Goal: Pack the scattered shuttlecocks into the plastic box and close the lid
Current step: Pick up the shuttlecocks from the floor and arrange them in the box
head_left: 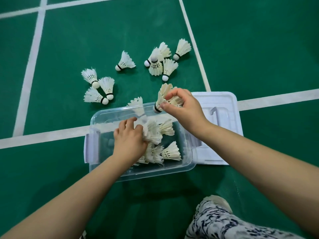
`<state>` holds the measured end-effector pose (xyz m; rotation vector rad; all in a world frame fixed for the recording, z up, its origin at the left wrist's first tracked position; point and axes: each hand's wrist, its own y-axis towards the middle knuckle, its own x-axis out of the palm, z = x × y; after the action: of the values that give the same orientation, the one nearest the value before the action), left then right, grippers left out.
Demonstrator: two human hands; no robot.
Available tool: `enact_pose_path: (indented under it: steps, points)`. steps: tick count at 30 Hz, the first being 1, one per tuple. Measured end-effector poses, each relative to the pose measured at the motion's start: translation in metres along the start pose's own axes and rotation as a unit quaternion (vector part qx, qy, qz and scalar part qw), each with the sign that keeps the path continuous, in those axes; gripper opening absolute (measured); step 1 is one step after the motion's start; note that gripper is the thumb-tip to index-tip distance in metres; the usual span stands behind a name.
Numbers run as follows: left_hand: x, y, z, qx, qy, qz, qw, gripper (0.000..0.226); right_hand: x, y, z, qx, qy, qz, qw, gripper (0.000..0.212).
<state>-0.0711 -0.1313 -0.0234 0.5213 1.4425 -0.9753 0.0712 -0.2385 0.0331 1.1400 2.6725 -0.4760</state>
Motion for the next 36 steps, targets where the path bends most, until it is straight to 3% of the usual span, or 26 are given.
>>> enact_pose_path:
  steps: [10,14,19,24,27,32,36]
  points:
    - [-0.003,0.006,0.007,0.006,-0.05,-0.035,0.998,0.078,0.006,-0.009,0.006,0.023,-0.045,-0.016,0.999,0.023]
    - [-0.001,0.002,0.009,0.052,-0.068,-0.004,0.996,0.082,0.007,-0.009,0.008,0.02,-0.053,0.005,0.998,0.027]
    - [-0.007,0.002,0.011,0.048,-0.161,0.026,0.985,0.087,0.008,-0.011,0.009,0.001,-0.099,0.018,0.995,0.035]
    - [-0.032,0.01,0.031,0.034,-0.358,0.059,0.931,0.079,0.01,-0.016,0.006,-0.016,-0.126,0.017,0.992,0.04]
    - [-0.046,0.016,0.046,0.035,-0.416,0.064,0.906,0.068,0.009,-0.017,0.004,-0.027,-0.134,0.027,0.99,0.05]
    - [-0.039,0.02,0.049,0.043,-0.416,0.061,0.906,0.061,-0.001,-0.015,0.009,-0.026,-0.101,0.02,0.994,0.07]
    - [-0.034,0.019,0.045,0.048,-0.354,0.061,0.932,0.062,-0.005,-0.015,0.016,-0.039,-0.076,0.018,0.996,0.075]
